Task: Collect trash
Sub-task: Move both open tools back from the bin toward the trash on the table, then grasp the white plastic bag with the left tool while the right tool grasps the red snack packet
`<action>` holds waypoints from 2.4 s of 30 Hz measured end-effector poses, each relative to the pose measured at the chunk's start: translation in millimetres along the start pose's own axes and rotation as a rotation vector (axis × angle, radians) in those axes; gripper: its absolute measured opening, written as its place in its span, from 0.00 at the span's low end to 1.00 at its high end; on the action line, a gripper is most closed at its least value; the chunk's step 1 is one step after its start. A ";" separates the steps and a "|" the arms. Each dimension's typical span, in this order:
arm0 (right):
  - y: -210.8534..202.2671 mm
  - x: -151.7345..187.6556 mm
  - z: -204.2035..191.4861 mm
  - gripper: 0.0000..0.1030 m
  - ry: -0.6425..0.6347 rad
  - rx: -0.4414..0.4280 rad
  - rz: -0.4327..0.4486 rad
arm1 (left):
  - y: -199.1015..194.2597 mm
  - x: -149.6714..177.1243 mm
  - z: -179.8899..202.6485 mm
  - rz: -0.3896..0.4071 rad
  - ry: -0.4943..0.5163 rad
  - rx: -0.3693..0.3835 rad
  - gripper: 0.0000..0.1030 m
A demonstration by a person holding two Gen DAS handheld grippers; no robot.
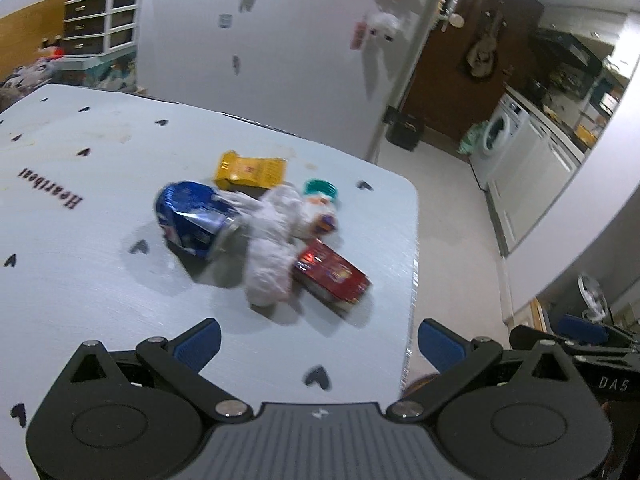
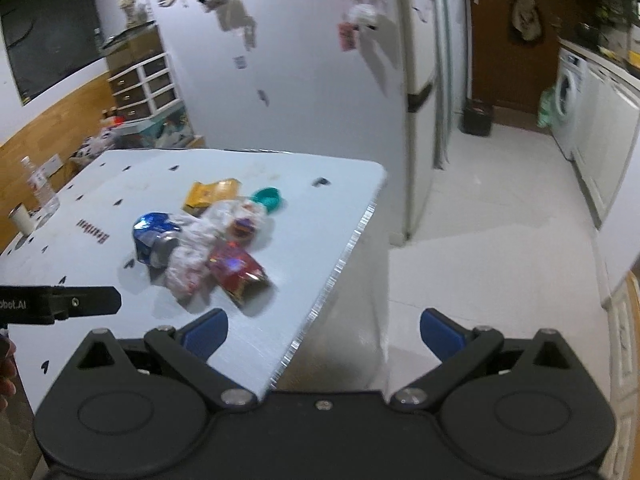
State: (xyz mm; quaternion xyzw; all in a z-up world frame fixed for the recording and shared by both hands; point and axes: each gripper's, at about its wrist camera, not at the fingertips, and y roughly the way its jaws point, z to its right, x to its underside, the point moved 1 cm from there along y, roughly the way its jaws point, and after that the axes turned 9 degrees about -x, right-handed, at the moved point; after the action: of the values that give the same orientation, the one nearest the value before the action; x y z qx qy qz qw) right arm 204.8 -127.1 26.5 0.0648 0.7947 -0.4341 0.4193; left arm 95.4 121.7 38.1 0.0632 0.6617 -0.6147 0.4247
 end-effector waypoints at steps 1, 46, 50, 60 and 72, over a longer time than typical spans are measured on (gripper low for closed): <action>4.8 -2.5 -4.8 1.00 -0.009 -0.006 0.001 | 1.3 -2.6 -5.4 0.006 -0.009 -0.001 1.00; 223.8 -15.9 -63.6 0.57 -0.412 -0.212 -0.226 | 171.3 -73.2 -27.1 -0.156 -0.004 0.099 0.64; 218.3 -12.1 -65.5 0.57 -0.376 -0.186 -0.226 | 182.5 -69.6 -25.6 -0.187 -0.003 0.080 0.62; 198.7 3.0 -68.7 0.57 -0.325 -0.135 -0.262 | 194.0 -55.2 -23.1 -0.238 -0.021 0.055 0.41; 182.1 14.2 -70.0 0.55 -0.293 -0.106 -0.285 | 163.8 -24.0 -27.1 -0.216 0.026 0.044 0.35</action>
State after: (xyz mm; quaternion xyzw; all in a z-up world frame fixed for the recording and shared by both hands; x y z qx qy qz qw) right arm 238.1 33.2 -80.5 -0.1342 0.7479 -0.4514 0.4678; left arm 196.6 194.4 -74.2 0.0087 0.6565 -0.6703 0.3459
